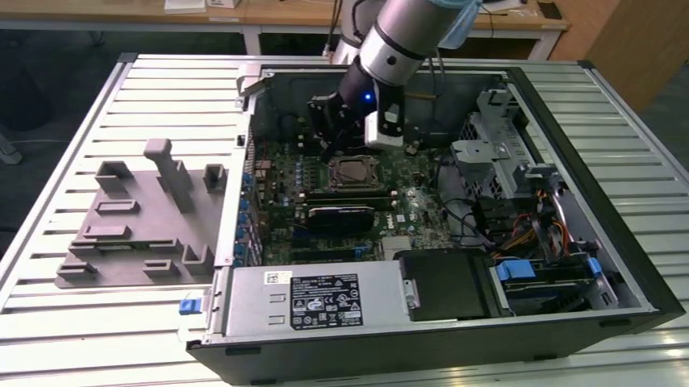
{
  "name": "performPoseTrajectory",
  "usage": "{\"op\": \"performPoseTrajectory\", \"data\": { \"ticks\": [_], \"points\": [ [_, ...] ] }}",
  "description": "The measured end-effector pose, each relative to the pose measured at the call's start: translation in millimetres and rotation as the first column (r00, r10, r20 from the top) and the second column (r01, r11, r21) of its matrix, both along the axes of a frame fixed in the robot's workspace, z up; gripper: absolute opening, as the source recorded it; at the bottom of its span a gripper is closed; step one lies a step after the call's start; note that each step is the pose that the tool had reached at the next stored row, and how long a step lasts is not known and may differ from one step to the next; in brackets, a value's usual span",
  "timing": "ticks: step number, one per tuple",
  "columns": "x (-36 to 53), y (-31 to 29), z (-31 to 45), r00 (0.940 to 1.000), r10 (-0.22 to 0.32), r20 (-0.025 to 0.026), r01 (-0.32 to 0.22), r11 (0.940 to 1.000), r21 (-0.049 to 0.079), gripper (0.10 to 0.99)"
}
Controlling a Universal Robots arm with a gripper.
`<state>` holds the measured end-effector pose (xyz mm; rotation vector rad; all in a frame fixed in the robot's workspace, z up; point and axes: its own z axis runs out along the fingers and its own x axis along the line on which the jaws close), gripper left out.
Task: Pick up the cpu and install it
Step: 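Install the second cpu locking lever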
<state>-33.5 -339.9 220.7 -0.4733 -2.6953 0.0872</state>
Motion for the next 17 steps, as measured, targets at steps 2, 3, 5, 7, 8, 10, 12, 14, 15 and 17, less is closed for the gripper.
{"op": "performPoseTrajectory", "data": {
  "ticks": [2,3,5,7,8,10,12,14,15,17],
  "points": [
    [2.9,0.0,-0.3,0.9989,0.000,-0.0459,0.000,1.0000,0.000,0.106],
    [2.7,-0.1,0.7,0.9990,0.000,-0.0457,0.000,1.0000,0.002,0.106],
    [2.8,0.0,3.1,0.9991,0.000,-0.0433,0.000,1.0000,0.009,0.106],
    [2.8,0.3,4.6,0.9993,0.001,-0.0364,0.000,0.9999,0.015,0.106],
    [2.8,0.3,5.6,0.9995,0.001,-0.0327,0.000,0.9999,0.016,0.106],
    [2.5,0.3,7.0,0.9997,0.001,-0.0257,0.000,0.9999,0.017,0.106],
    [2.5,0.3,7.0,0.9997,0.001,-0.0255,0.000,0.9999,0.017,0.106],
    [2.5,0.3,7.0,0.9997,0.001,-0.0252,0.000,0.9999,0.017,0.106],
    [2.4,0.3,7.1,0.9998,0.001,-0.0210,0.000,0.9999,0.016,0.106],
    [2.5,0.3,6.9,1.0000,0.001,-0.0021,-0.001,0.9998,0.018,0.106]
  ]
}}
